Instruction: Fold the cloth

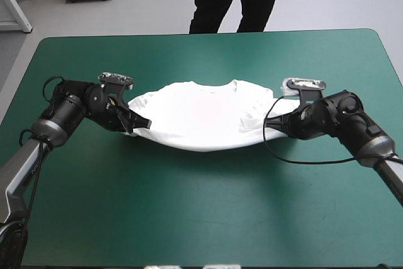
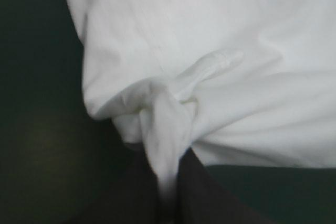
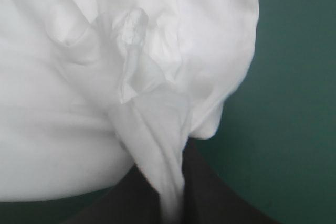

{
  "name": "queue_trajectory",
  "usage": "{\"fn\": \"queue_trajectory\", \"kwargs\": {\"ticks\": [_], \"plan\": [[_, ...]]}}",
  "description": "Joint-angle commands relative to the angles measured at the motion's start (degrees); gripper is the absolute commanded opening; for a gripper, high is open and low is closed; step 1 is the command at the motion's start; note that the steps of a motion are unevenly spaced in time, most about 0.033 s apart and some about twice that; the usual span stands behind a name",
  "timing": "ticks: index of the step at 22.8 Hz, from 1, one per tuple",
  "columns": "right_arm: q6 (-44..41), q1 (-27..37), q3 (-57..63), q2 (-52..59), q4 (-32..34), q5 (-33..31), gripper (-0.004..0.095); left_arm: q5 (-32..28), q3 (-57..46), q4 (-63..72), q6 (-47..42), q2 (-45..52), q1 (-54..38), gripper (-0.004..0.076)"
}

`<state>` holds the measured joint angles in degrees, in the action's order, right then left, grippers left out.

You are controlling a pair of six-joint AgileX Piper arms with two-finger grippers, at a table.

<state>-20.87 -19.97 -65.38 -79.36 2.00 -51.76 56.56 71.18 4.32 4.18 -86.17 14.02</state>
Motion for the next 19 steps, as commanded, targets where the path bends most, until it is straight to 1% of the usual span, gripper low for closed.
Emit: {"fn": "queue_trajectory", "kwargs": {"ticks": [1, 5, 9, 12, 17, 19], "plan": [[-0.07, 1.45, -5.36, 1.38, 1.60, 4.97, -0.0017, -5.84, 4.86, -2.95, -2.72, 1.99, 0.17, -0.0009], [0.48, 5.75, -9.31, -1.57, -0.64, 5.16, -0.0017, -8.85, 7.81, -4.32, -3.24, -1.16, 0.17, -0.0009], [4.72, 9.93, -13.11, -6.60, -4.78, 5.16, -0.0017, -9.10, 11.97, -4.32, -3.24, -6.81, 0.17, -0.0009], [8.23, 12.06, -17.49, -12.08, -7.67, 5.16, -0.0018, -9.18, 19.01, -4.32, -4.58, -14.08, 0.17, -0.0009], [8.91, 13.76, -24.87, -20.26, -9.25, 4.76, -0.0017, -9.31, 29.46, -6.74, -4.98, -22.62, -0.06, -0.0009], [10.34, 14.59, -28.24, -24.35, -11.76, 3.96, -0.0017, -9.85, 32.18, -6.42, -4.98, -26.31, -0.76, -0.0009]]}}
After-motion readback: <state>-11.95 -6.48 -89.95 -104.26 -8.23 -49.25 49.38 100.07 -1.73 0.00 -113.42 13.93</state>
